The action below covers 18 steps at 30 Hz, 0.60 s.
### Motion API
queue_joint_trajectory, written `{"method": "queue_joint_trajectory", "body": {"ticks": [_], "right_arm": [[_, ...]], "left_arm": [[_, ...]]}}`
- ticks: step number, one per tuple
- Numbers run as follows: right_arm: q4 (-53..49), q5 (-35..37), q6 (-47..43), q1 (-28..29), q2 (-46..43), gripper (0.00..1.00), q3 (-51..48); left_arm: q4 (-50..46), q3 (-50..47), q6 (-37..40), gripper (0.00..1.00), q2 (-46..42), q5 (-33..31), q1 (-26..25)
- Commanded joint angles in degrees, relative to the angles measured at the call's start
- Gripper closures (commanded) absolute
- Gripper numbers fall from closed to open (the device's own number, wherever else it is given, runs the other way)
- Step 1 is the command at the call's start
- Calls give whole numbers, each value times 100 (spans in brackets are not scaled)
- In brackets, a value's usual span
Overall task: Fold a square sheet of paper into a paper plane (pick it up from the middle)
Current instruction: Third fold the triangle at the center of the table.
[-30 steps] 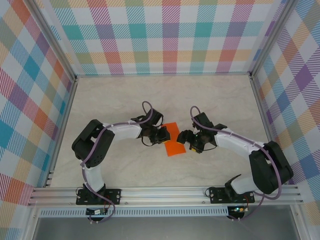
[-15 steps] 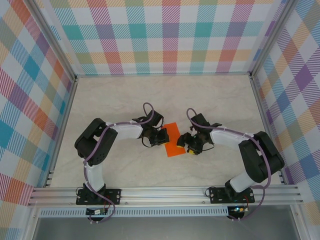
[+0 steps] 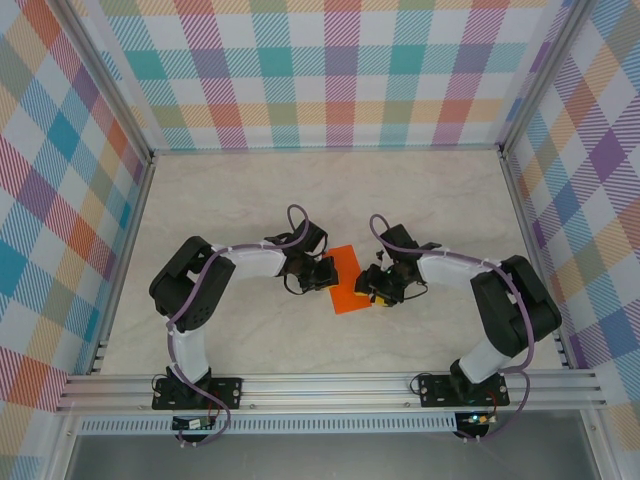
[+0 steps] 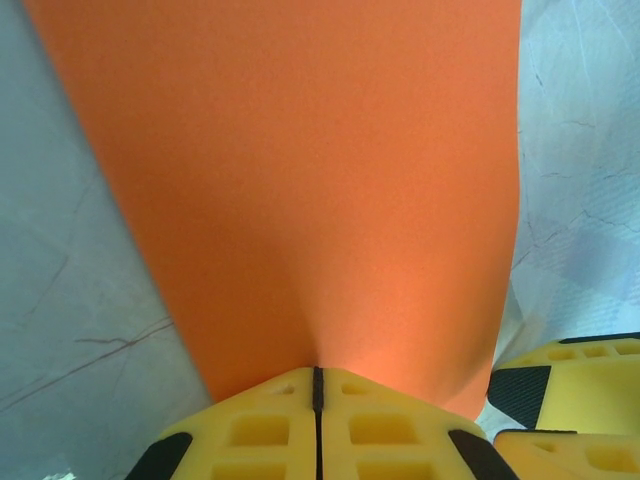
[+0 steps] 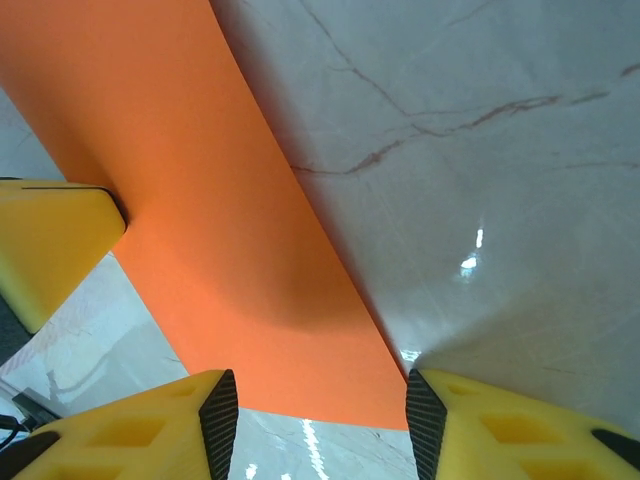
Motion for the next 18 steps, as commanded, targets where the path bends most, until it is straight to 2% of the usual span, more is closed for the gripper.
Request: {"method": "queue_joint_trajectory", "body": {"ticks": [1,11,18], "right_arm": [[-136,-250,-316,-19,142,50,121],[185,-806,-478,111,270,49,171],[349,-917,-446,231,328,49,222]], "left_arm": [[-500,14,83,94,243,-376,-37],[-734,-32,9,95,305,-559,-47],[-672,-151,-94,96,322,-627,-64]]}}
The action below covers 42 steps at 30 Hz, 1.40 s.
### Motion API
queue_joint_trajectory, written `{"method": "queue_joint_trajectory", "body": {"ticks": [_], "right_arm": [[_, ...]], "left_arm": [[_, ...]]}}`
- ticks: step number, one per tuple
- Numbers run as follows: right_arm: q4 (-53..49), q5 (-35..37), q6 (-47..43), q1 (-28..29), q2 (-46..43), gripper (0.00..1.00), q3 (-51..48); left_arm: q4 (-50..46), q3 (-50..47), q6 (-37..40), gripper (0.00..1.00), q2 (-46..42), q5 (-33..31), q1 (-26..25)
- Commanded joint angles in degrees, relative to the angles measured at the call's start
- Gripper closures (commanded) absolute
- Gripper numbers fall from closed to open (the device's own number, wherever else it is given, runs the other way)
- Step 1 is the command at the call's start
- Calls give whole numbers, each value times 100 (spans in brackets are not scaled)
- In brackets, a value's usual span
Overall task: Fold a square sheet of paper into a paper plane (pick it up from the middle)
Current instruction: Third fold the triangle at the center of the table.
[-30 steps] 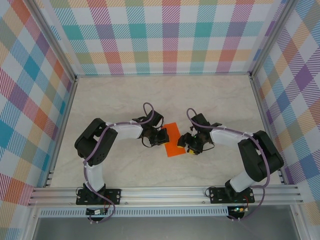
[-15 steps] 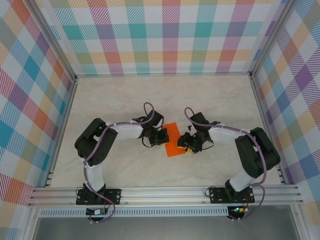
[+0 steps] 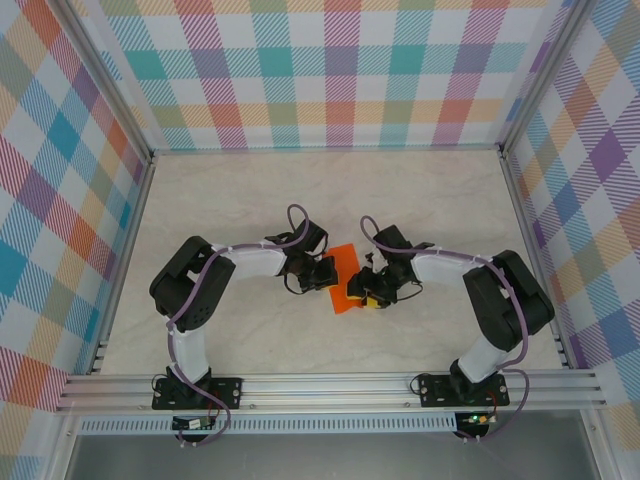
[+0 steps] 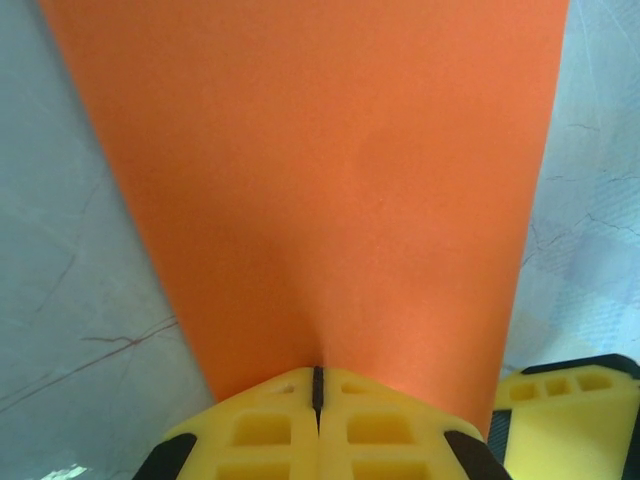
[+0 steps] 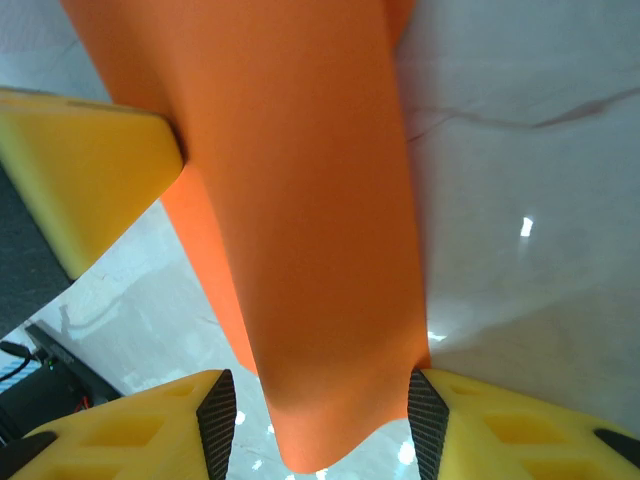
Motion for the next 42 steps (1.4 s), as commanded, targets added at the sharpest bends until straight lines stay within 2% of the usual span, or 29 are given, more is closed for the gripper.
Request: {"method": "queue_joint_trajectory", "body": {"ticks": [1,8,13,18,28,36,42], "right_arm": [[200,-302,-53,42,59,49,98],[1204,-661,393,44,-60,45,-265],[2085,-450,864,26,-120,45,-482],[2216,-99,730,-160,-48,44,-440],[2202,-395,89,-319,68,45,-265],[1671,-581,314,-318,-244,52,-582],[1631,-288,1017,-319,-816,67,-1029]], "left_arm": [[-602,-195,-72,96,305,-595,-52],[-646,-231,-78,96,303,-673,-60],[-659,-255,-81,97,313,-709,-62],[-711,-256,-34,97,296,-777,-57],[-739,-230,1,98,331,-874,-61],[-730,-230,-9,98,305,-901,-57],[-673,-248,6,98,260,-901,-59]]}}
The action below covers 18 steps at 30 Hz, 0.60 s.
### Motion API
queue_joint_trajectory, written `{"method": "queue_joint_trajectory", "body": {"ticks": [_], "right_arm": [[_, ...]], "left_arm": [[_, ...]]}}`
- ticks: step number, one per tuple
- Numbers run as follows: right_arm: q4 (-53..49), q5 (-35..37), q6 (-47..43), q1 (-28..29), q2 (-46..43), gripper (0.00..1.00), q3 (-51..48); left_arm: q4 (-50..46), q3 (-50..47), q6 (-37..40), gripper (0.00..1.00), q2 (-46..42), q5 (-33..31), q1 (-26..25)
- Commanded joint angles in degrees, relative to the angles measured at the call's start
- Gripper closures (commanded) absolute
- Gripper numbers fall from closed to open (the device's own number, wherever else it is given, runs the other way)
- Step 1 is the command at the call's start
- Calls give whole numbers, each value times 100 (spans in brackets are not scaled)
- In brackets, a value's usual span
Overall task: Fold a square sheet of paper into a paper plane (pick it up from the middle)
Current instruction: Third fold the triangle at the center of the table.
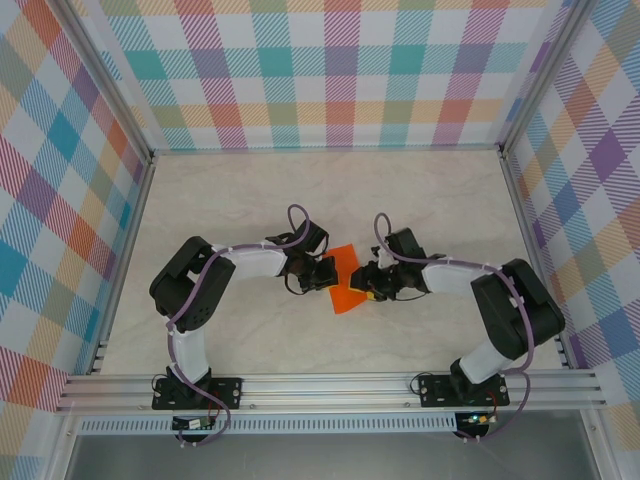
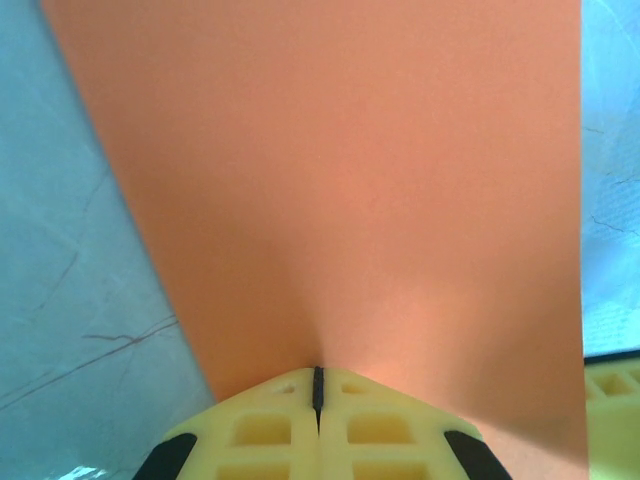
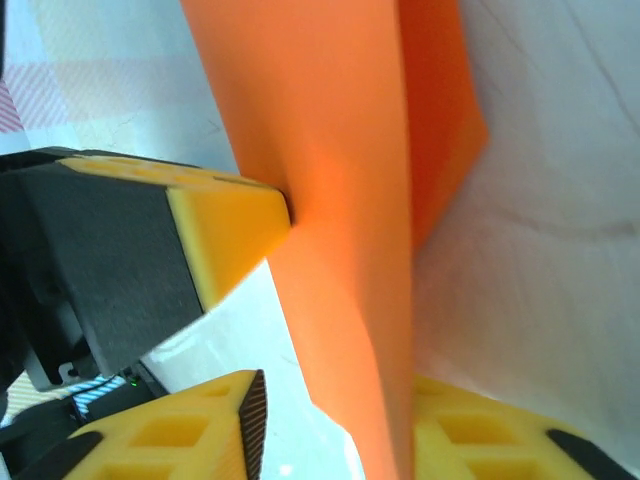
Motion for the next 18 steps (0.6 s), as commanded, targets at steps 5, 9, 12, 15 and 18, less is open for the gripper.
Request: {"method": "queue_joint_trajectory", "body": {"ticks": [5,9,12,15,18], "right_arm": [[-308,311,665,-4,-598,78,-192],[-513,316,719,-4,-558,87,-60],[-584,254,761,0,-537,91,35],[-693,179,815,5,-521,93,150],[-955,192,928,22,-444,94,343]], "left_arm": [[-629,-228,39,98,242,-776,-40],[-602,-210,77,98,196,-728,-39],[-591,-129,136,98,119,-698,-40],[-575,-12,214,98,32,-621,-39],[-608,143,354,97,-53,-543,-40]]}}
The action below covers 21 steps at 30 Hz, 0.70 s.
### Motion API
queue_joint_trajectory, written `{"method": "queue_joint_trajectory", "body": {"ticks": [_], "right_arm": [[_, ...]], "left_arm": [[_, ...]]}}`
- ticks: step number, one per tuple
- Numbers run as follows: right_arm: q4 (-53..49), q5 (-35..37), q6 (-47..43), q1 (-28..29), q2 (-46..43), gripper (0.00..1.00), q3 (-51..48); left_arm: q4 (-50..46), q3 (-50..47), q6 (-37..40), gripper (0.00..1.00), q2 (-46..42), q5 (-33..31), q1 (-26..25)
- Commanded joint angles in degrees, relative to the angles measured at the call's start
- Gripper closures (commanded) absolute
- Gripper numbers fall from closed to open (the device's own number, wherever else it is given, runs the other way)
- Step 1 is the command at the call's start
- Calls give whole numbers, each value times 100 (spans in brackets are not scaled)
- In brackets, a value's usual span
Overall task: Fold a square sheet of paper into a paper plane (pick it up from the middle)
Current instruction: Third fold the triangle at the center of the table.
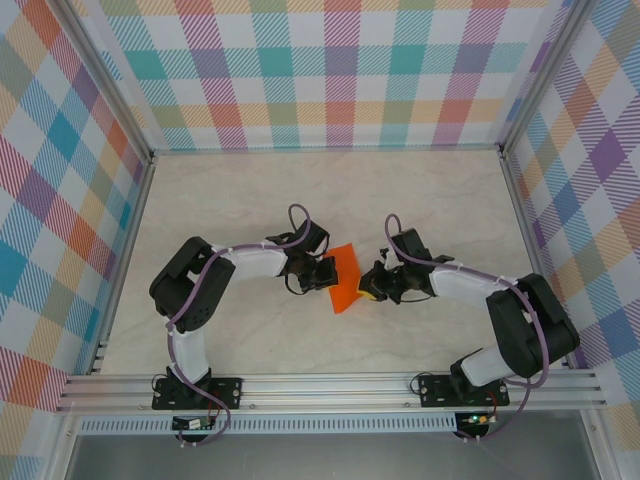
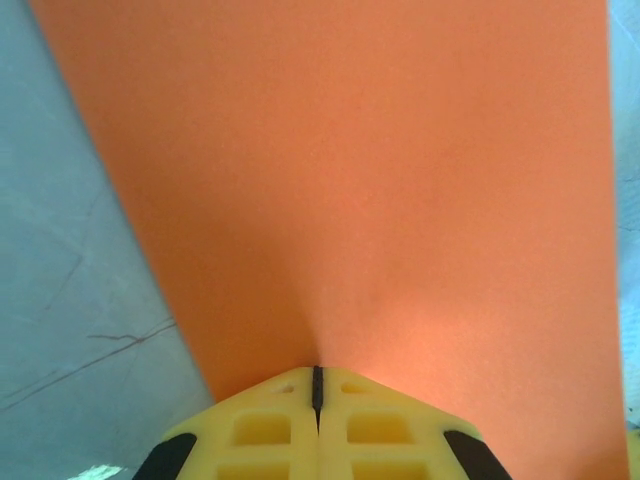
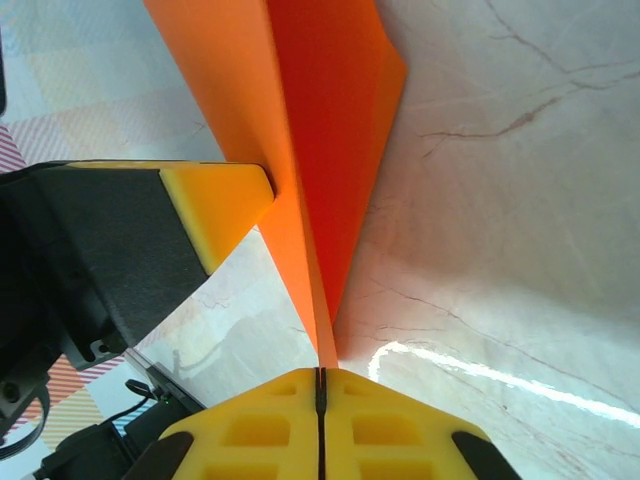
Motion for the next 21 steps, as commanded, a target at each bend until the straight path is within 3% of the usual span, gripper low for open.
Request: {"method": "queue_joint_trajectory", "body": {"ticks": [1,10,15,21], "right_arm": [[-472,-12,218,30,95,94,349],[-1383,327,285,46,-16,94,507],[-1352,328,351,73,27,93,473],[-1161,172,436,86,164,90,480]], "left_arm": [[-551,146,330,97,-77,-462,-33],[-504,315,597,94,-414,-925,53],[201,200,448,95,-141,-769,112],[176,317,391,96,163,-907,128]]}}
